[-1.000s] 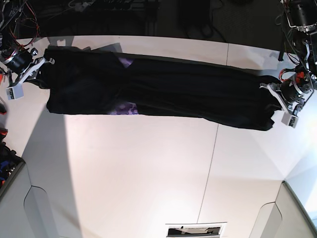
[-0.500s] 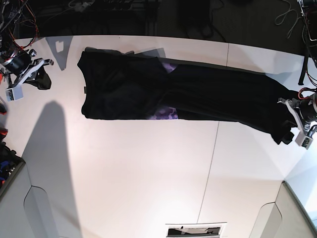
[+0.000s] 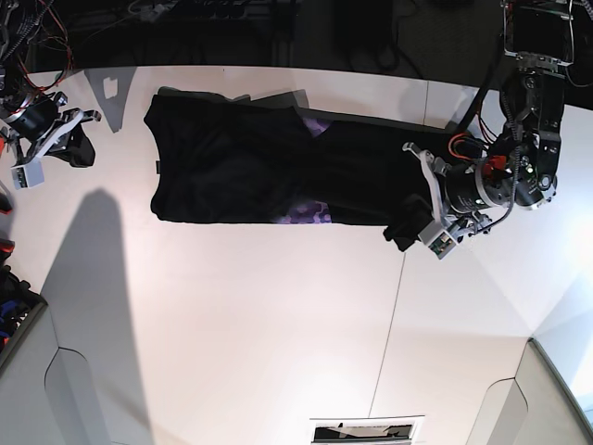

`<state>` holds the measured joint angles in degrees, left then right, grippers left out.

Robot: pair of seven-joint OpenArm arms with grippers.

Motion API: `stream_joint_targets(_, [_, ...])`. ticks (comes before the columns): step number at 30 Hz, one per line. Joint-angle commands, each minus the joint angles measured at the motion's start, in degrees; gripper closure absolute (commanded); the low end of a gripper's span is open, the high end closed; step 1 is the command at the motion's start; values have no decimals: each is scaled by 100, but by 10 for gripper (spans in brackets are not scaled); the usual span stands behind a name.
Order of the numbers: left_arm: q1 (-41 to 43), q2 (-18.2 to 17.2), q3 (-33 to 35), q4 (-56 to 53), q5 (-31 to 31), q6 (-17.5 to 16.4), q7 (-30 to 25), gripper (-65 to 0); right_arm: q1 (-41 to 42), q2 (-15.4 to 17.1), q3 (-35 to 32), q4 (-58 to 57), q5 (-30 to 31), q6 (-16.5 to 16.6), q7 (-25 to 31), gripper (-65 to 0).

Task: Layout the t-shirt on the table in an organized manner, then fold the t-shirt properly
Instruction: 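Lift the strip end with the left gripper and fold it toward the right gripper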

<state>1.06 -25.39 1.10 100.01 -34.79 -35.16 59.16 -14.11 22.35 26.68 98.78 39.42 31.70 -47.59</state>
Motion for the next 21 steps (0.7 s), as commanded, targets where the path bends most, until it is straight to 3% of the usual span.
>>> stream_joint_targets(1, [-118, -39, 7, 85, -101, 0, -66, 0, 42, 94, 59, 107, 85, 7, 133, 0])
stream_joint_targets(2, [-118, 2, 42, 85, -105, 0, -59, -5, 39, 94, 59, 105, 85, 7, 131, 0])
stream_joint_targets(7, [-118, 214, 81, 85, -146, 0, -63, -207, 42, 94, 59, 105, 85, 4, 146, 0])
stream_joint_targets(11, [-55, 284, 81, 83, -190, -2, -310, -436, 42, 81, 57, 101, 70, 4, 151, 0])
stream_joint_targets(14, [-42, 282, 81, 85, -411, 7, -317, -451, 42, 61, 57, 94, 24, 4, 162, 0])
stream_joint_targets(17, [-42, 284, 81, 87, -1036, -26, -201, -451, 42, 61, 57, 90, 20, 4, 275, 0])
stream_joint_targets(21, [-42, 282, 50, 155, -1624, -463, -83, -451, 42, 61, 57, 74, -7, 4, 282, 0])
